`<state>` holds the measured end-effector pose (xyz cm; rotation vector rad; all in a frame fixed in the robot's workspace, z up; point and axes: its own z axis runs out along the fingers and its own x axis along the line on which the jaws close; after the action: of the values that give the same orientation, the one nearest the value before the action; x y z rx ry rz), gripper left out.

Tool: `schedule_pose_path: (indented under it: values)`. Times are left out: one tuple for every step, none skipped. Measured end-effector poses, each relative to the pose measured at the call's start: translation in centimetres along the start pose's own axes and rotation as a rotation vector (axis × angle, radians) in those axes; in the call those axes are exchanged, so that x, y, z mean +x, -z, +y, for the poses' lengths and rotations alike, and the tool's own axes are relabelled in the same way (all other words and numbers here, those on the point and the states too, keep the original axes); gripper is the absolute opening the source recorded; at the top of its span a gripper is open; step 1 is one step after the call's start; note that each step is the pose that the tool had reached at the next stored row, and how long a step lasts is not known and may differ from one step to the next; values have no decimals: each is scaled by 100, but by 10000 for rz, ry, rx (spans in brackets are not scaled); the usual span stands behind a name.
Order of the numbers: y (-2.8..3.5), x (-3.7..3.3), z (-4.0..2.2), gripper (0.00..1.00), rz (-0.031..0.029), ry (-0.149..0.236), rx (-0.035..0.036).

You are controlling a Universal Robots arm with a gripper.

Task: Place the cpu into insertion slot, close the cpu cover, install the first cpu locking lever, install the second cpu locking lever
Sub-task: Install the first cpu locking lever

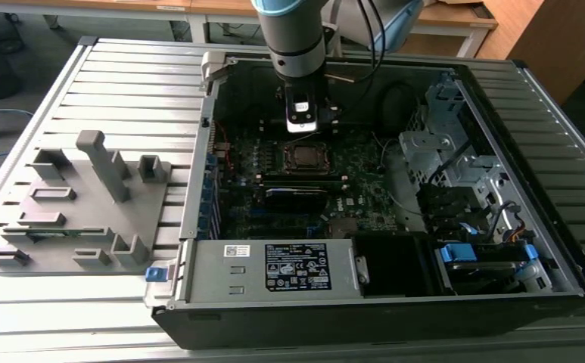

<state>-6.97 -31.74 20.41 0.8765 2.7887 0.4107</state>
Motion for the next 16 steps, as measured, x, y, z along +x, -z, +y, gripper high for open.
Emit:
schedule_pose_path:
  values:
    - [1,-2,-3,11,20,-10,-32]
    - [2,-3,-4,11,31,-15,-46]
    - [1,-3,-4,11,34,-19,-52]
    - [1,-3,-5,11,36,-19,-55]
    - [2,-5,-7,11,38,-19,-57]
    - [2,-6,-8,11,40,-19,-60]
    - [2,-6,-8,11,42,-22,-64]
    - [2,-6,-8,11,43,-22,-64]
    - [2,-6,-8,11,43,-22,-65]
    - [3,-6,-8,11,44,-22,-66]
    - [3,-6,-8,11,45,-22,-66]
    - [6,-6,-8,11,49,-23,-69]
    - [19,-8,-3,11,55,-26,-81]
    - [36,-9,3,11,60,-29,-90]
    - [52,-11,8,11,63,-31,-96]
    - [66,-12,13,11,68,-34,-102]
